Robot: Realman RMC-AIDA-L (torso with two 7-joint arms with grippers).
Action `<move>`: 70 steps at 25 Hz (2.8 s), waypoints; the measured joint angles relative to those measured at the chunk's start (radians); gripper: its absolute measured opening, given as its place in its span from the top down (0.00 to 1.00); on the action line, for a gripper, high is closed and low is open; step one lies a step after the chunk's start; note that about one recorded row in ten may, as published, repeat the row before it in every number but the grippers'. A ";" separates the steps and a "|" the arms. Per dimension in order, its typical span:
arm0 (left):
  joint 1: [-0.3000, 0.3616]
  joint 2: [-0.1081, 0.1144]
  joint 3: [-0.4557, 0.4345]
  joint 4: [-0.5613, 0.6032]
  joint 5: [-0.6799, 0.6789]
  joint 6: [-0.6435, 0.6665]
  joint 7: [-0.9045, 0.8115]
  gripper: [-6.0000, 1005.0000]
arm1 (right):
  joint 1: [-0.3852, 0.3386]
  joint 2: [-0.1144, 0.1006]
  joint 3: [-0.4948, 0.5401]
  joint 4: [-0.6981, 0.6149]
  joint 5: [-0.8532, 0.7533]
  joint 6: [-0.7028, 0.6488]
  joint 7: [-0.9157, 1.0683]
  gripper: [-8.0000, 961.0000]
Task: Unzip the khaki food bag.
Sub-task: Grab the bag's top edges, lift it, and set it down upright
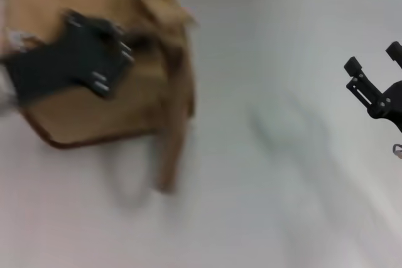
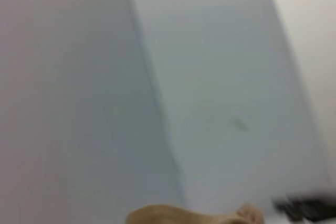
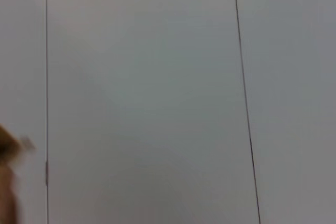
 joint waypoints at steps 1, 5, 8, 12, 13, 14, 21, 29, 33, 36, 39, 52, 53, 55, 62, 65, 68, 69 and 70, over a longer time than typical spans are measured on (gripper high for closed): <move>-0.022 -0.014 0.070 -0.017 0.042 -0.074 0.001 0.93 | -0.003 0.000 -0.004 0.001 -0.002 0.000 0.000 0.12; -0.061 -0.021 0.216 -0.088 0.025 -0.185 0.008 0.93 | -0.012 -0.003 -0.010 -0.003 -0.005 -0.002 -0.001 0.12; -0.083 -0.020 0.274 -0.152 -0.039 -0.200 0.043 0.93 | -0.023 -0.004 -0.026 -0.009 -0.007 -0.002 -0.025 0.12; -0.072 -0.019 0.278 -0.161 -0.120 -0.170 0.054 0.93 | -0.020 -0.001 -0.068 -0.003 -0.008 -0.003 -0.103 0.13; -0.070 -0.018 0.277 -0.161 -0.136 -0.163 0.052 0.93 | -0.015 0.000 -0.076 0.007 -0.009 -0.003 -0.132 0.13; -0.066 -0.017 0.275 -0.161 -0.162 -0.150 0.047 0.93 | -0.002 0.001 -0.083 0.031 -0.009 -0.002 -0.188 0.13; -0.056 -0.020 0.313 -0.161 -0.223 -0.111 0.039 0.93 | 0.072 0.002 -0.070 0.170 -0.009 0.004 -0.430 0.13; -0.058 -0.022 0.361 -0.163 -0.241 -0.044 0.017 0.94 | 0.138 0.002 -0.021 0.284 -0.014 0.006 -0.682 0.13; -0.045 -0.021 0.361 -0.163 -0.284 -0.035 0.012 0.94 | 0.131 0.002 -0.019 0.281 -0.058 0.006 -0.684 0.13; -0.039 -0.021 0.360 -0.163 -0.301 -0.029 0.011 0.94 | 0.118 0.002 -0.023 0.281 -0.073 0.007 -0.695 0.13; -0.039 -0.022 0.365 -0.162 -0.302 -0.019 0.009 0.94 | 0.113 0.002 -0.021 0.296 -0.085 0.008 -0.738 0.13; -0.040 -0.023 0.398 -0.163 -0.308 -0.003 0.000 0.94 | 0.114 0.002 -0.013 0.321 -0.154 0.008 -0.767 0.13; -0.039 -0.023 0.402 -0.163 -0.313 0.000 0.000 0.94 | 0.114 0.002 -0.012 0.322 -0.154 0.007 -0.764 0.13; -0.038 -0.023 0.412 -0.163 -0.320 0.003 0.000 0.94 | 0.114 0.002 -0.007 0.323 -0.155 0.005 -0.753 0.13; -0.038 -0.023 0.449 -0.173 -0.338 0.003 0.000 0.94 | 0.122 0.002 0.040 0.341 -0.156 -0.001 -0.719 0.13; -0.037 -0.023 0.457 -0.175 -0.347 0.003 0.000 0.94 | 0.124 0.002 0.047 0.348 -0.157 -0.001 -0.717 0.13; -0.035 -0.023 0.458 -0.176 -0.347 0.002 0.001 0.94 | 0.125 0.002 0.051 0.349 -0.157 -0.001 -0.716 0.13; -0.033 -0.023 0.458 -0.176 -0.347 0.002 0.001 0.94 | 0.125 0.002 0.051 0.349 -0.157 -0.001 -0.716 0.13; -0.033 -0.023 0.458 -0.176 -0.347 0.002 0.001 0.94 | 0.125 0.002 0.051 0.349 -0.157 -0.001 -0.716 0.16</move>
